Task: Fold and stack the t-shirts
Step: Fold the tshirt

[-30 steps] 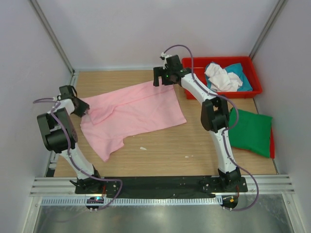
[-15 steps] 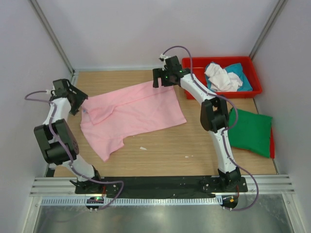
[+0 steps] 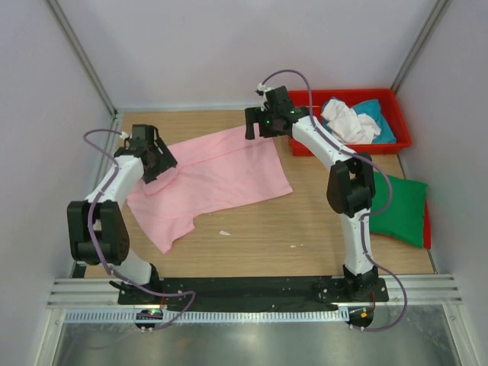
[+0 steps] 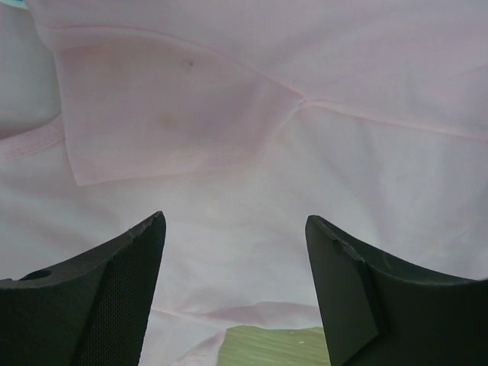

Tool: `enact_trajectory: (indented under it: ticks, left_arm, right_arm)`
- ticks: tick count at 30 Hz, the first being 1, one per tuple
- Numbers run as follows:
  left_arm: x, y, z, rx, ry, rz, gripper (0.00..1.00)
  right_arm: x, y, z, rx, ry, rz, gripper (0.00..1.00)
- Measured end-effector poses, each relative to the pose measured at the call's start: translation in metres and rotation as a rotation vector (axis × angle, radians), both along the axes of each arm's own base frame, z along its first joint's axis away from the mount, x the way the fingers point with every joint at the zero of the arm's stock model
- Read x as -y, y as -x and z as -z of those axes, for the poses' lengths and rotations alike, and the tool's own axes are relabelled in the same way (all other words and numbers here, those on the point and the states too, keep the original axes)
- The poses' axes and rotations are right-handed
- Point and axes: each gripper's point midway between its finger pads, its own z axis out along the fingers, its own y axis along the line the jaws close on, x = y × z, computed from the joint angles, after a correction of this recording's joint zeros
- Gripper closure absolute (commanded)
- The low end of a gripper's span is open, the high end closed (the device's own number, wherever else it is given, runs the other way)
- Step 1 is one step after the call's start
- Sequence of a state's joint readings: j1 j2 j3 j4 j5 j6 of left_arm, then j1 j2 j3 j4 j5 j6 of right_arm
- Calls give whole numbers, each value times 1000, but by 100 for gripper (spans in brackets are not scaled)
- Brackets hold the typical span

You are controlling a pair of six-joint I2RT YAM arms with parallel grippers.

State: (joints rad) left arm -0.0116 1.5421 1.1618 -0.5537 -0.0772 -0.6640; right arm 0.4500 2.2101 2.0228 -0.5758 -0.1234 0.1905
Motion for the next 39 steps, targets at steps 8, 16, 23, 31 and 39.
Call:
enact_trajectory:
  ticks: [8, 16, 23, 31, 39]
  left_arm:
    - [13, 0, 48, -172, -88, 108, 33]
    - [19, -9, 59, -199, -153, 160, 41]
    - [10, -15, 73, -234, -207, 158, 55]
    - [8, -25, 73, -224, -231, 181, 89]
    - [7, -30, 68, -211, -255, 221, 100]
  right_arm:
    - [29, 41, -37, 30, 9, 50, 5]
    - [50, 70, -10, -40, 51, 111, 5]
    - [62, 78, -9, -37, 76, 152, 5]
    - [59, 80, -19, -10, 66, 151, 5]
    - [37, 90, -16, -15, 41, 88, 5]
